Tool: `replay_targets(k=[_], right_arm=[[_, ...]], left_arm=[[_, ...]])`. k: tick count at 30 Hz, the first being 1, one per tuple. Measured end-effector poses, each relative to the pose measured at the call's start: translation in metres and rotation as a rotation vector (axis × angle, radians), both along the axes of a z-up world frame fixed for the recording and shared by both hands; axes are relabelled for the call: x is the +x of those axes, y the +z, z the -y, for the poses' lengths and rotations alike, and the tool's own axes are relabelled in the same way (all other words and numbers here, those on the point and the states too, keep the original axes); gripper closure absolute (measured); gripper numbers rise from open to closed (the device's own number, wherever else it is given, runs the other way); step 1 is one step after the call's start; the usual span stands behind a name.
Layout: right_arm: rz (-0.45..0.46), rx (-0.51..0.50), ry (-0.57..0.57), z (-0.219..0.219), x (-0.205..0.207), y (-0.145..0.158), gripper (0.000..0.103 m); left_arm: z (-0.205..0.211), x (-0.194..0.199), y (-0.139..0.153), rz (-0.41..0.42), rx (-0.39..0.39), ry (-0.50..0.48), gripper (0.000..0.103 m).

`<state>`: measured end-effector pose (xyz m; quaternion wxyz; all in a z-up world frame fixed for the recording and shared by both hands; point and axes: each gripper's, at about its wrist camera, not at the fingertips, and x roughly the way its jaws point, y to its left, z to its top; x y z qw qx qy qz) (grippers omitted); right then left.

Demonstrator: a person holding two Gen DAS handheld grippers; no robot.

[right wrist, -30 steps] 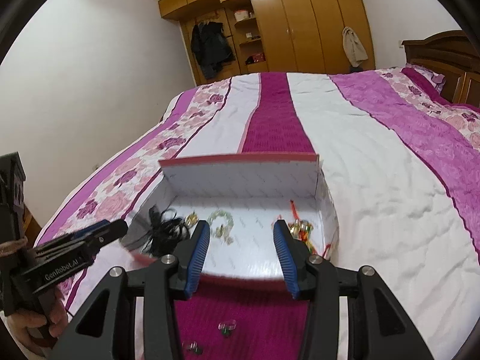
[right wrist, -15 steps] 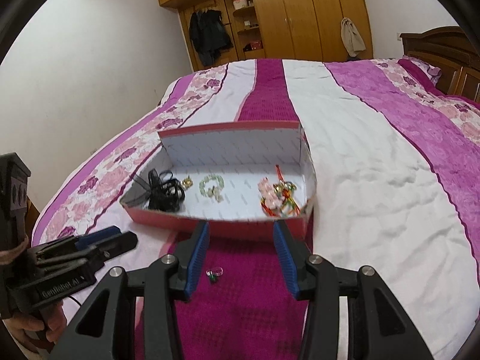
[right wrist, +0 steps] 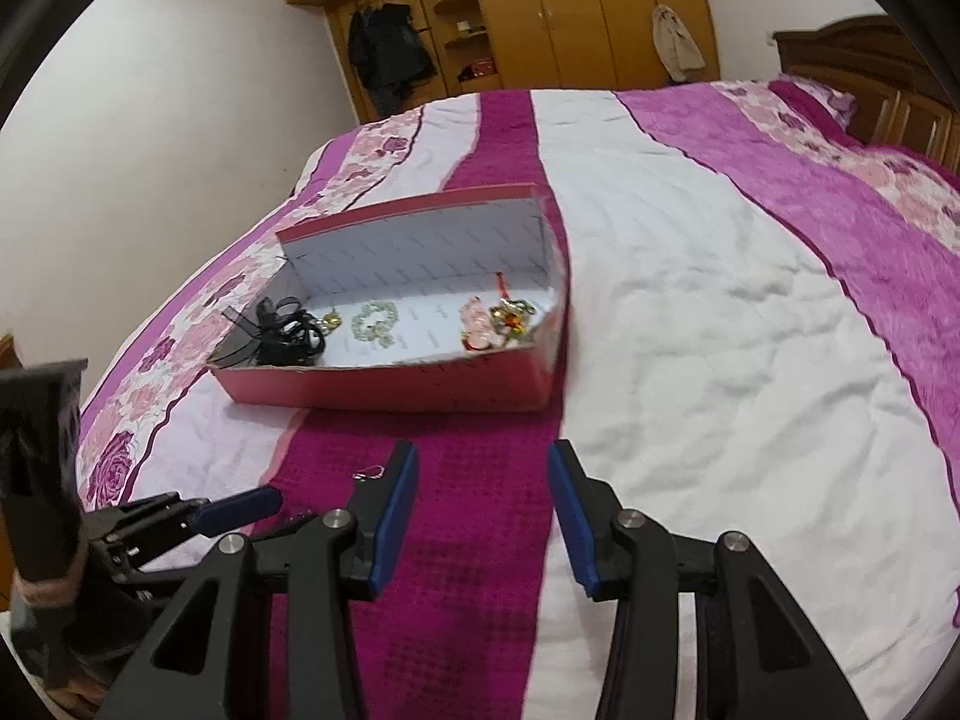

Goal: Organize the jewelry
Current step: 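Grasp a green drop earring with the left gripper while the right moves to the other, then close the right gripper on the second green earring while the left holds its earring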

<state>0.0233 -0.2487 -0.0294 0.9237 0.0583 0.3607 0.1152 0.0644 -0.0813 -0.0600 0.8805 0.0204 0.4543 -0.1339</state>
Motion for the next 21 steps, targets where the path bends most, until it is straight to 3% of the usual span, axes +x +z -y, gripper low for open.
replay_targets(k=[6,9,21], right_arm=[[0.001,0.035,-0.005,0.009,0.002,-0.002,0.055],[-0.005,0.045,-0.002,0.009,0.003,-0.005,0.055],[-0.037,0.06,0.02,-0.003,0.005,-0.01,0.055]], left_arm=[[-0.001,0.002,-0.007,0.001,0.034,0.023,0.083],[-0.004,0.001,-0.008,0.005,0.023,0.023,0.099],[-0.043,-0.001,0.029,0.092,-0.051,0.116,0.099]])
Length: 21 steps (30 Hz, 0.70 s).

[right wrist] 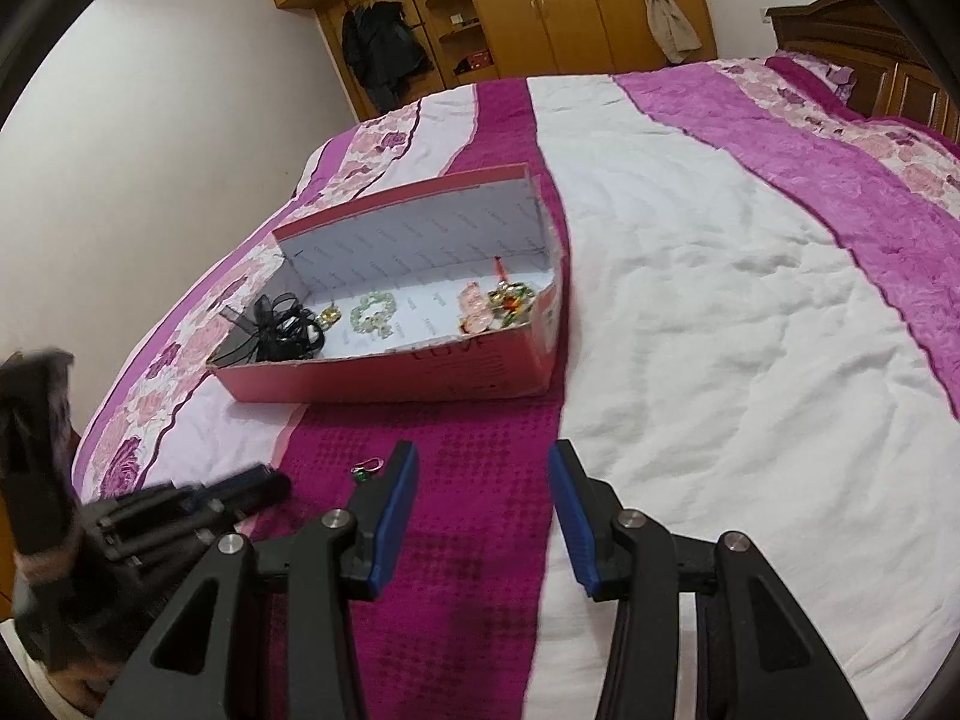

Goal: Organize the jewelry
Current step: 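Close the right gripper on the second green earring while the left holds its earring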

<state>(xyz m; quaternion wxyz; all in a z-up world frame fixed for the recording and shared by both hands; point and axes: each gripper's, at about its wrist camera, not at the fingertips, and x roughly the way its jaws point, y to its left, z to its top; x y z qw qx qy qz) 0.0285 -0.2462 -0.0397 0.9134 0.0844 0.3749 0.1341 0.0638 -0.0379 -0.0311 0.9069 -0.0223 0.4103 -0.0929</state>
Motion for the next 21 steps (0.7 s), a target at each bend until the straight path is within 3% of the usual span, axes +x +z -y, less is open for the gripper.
replay_targets(k=[11,21], right_arm=[[-0.071,-0.006,0.073,-0.044,0.01,-0.02,0.055],[-0.125,-0.052,0.1,-0.087,0.026,-0.04,0.054]], left_arm=[[-0.044,0.0,0.009,0.031,-0.038,0.09,0.099],[-0.051,-0.003,0.002,0.023,-0.099,0.076,0.099]])
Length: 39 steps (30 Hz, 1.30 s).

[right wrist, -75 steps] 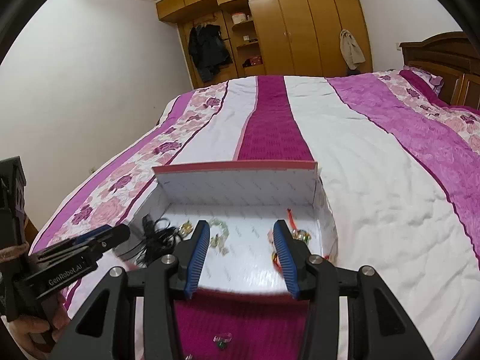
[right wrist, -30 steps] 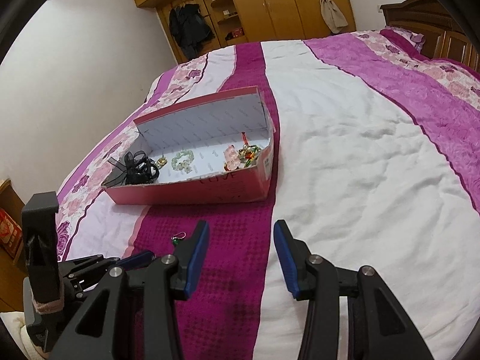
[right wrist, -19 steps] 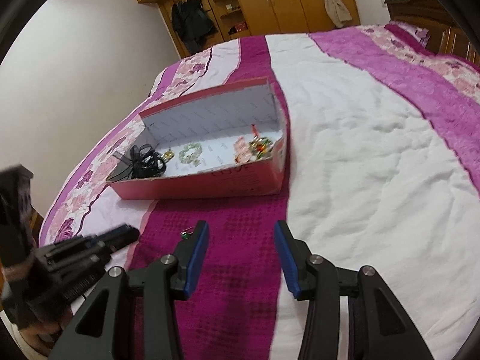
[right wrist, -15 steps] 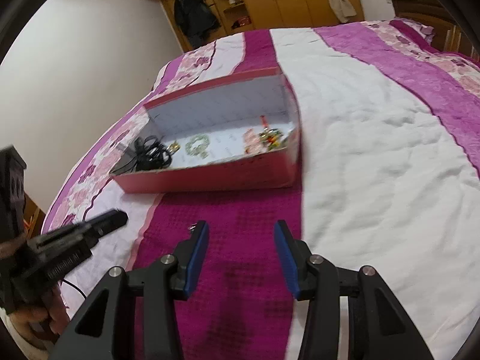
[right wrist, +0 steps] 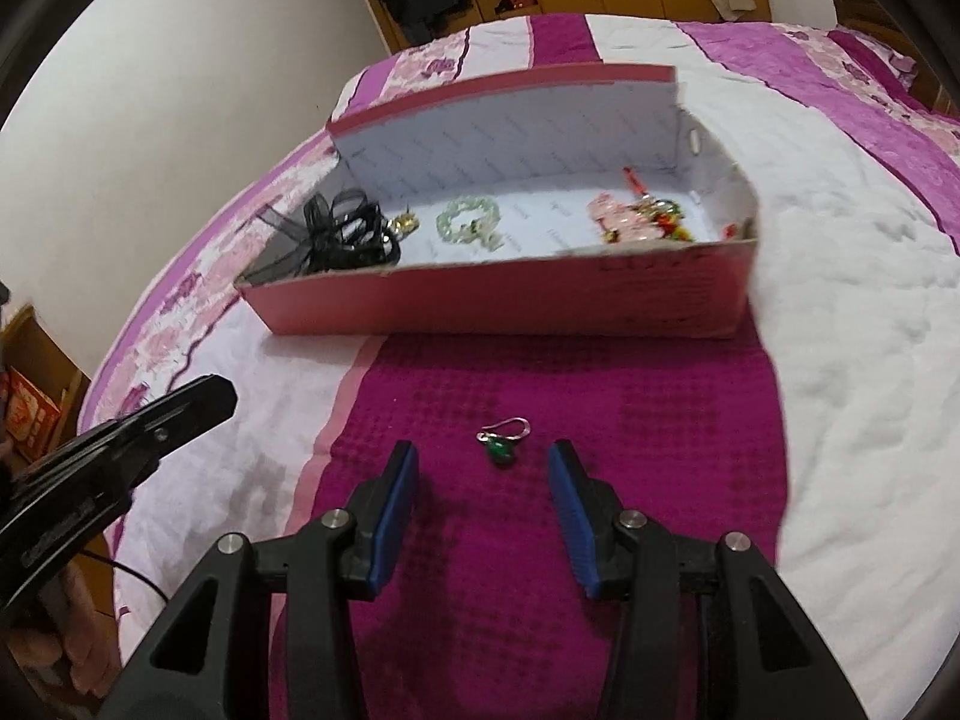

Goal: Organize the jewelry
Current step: 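Close the right gripper on the second green earring while the left holds its earring, then carry both green earrings in the grippers over the box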

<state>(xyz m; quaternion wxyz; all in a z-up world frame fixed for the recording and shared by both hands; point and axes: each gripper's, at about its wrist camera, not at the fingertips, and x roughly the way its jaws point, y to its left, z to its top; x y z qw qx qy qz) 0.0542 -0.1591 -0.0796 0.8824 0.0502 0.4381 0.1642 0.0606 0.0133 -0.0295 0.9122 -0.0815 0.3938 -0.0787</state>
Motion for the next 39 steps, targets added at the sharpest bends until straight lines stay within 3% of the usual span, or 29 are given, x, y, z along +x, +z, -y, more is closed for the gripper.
replay_targets(k=[7,10,14,15,24,39], right_arm=[[-0.033,0.037,-0.033,-0.001,0.005,-0.004,0.054],[-0.022,0.017,-0.037,-0.002,0.004,-0.004,0.066],[-0.021,0.002,-0.046,0.0,0.005,-0.005,0.09],[-0.019,0.0,-0.045,0.001,0.004,-0.005,0.091],[0.047,0.014,-0.017,0.006,-0.016,0.015,0.092],[0.3,0.065,-0.048,0.023,-0.063,0.094,0.092]], left_arm=[[-0.004,-0.002,-0.002,-0.001,-0.016,0.008,0.099],[-0.003,-0.003,-0.002,0.0,-0.021,0.005,0.099],[-0.001,-0.006,0.002,0.01,-0.027,-0.002,0.099],[0.0,-0.007,0.003,0.014,-0.027,-0.005,0.099],[0.007,-0.017,0.017,0.054,-0.023,-0.018,0.099],[0.019,-0.038,0.063,0.206,-0.004,-0.036,0.099]])
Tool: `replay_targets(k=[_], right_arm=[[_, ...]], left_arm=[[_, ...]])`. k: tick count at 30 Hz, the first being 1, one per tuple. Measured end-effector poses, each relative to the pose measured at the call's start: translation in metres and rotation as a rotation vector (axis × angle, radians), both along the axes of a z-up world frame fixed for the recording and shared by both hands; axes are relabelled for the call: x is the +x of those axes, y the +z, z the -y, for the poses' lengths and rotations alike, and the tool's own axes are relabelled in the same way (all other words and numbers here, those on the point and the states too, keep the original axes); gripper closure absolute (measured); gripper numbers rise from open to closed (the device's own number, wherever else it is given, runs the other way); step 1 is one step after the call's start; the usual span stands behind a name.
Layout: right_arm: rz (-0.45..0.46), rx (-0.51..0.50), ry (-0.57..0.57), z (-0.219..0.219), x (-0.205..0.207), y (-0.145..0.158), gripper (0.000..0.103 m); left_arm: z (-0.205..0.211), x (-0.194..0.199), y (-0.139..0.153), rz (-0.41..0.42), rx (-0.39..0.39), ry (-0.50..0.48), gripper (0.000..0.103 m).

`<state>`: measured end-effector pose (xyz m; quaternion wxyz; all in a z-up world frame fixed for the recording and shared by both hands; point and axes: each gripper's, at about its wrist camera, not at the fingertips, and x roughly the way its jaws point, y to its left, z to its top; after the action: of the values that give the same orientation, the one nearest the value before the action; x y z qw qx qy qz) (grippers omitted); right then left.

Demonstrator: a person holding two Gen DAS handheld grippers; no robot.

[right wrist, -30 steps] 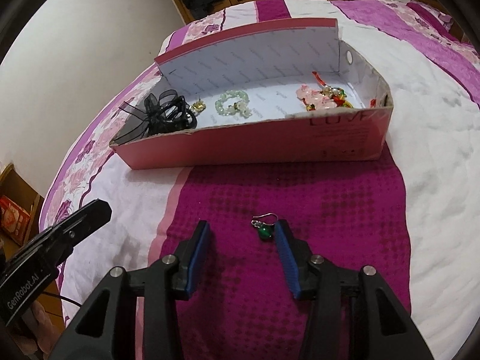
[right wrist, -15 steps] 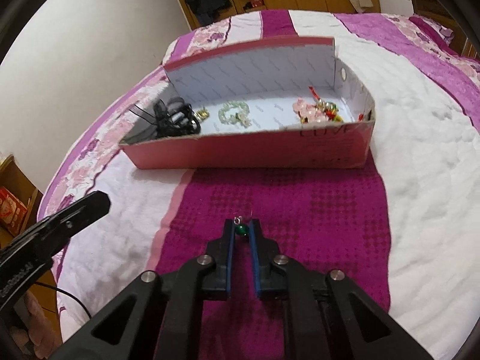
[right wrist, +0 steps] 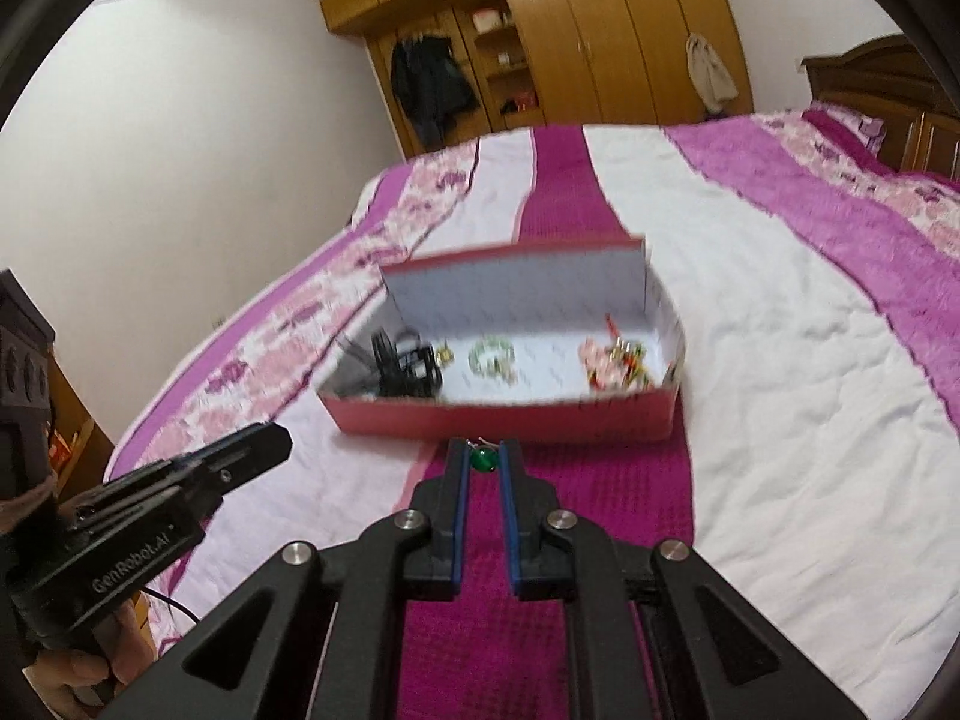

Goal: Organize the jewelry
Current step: 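Carry both green earrings in the grippers over the box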

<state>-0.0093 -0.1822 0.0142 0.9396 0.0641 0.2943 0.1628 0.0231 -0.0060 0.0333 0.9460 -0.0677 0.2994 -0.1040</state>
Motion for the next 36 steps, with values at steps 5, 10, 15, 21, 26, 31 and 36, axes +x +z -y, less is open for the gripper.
replay_targets(k=[5,10,15,21,26,31,36], right_arm=[[0.093,-0.024,-0.008,0.0,-0.005,0.023,0.092],[0.161,-0.053,-0.018,-0.003,-0.005,0.036,0.092],[0.189,-0.067,-0.02,-0.006,0.003,0.04,0.092],[0.2,-0.067,-0.028,-0.008,0.024,0.038,0.092],[0.201,-0.081,-0.036,-0.009,0.045,0.032,0.092],[0.187,-0.088,-0.055,-0.008,0.071,0.021,0.092],[0.172,-0.089,-0.083,-0.005,0.099,0.009,0.092]], left_arm=[[0.001,0.002,0.013,0.075,0.002,0.008,0.099],[0.003,0.013,0.019,0.117,0.004,0.011,0.099],[0.004,0.024,0.022,0.153,0.008,0.016,0.099],[0.005,0.042,0.018,0.176,0.018,0.027,0.099],[0.006,0.062,0.012,0.169,0.024,0.037,0.099],[0.008,0.083,0.003,0.163,0.034,0.037,0.099],[0.009,0.104,-0.009,0.16,0.037,0.05,0.099]])
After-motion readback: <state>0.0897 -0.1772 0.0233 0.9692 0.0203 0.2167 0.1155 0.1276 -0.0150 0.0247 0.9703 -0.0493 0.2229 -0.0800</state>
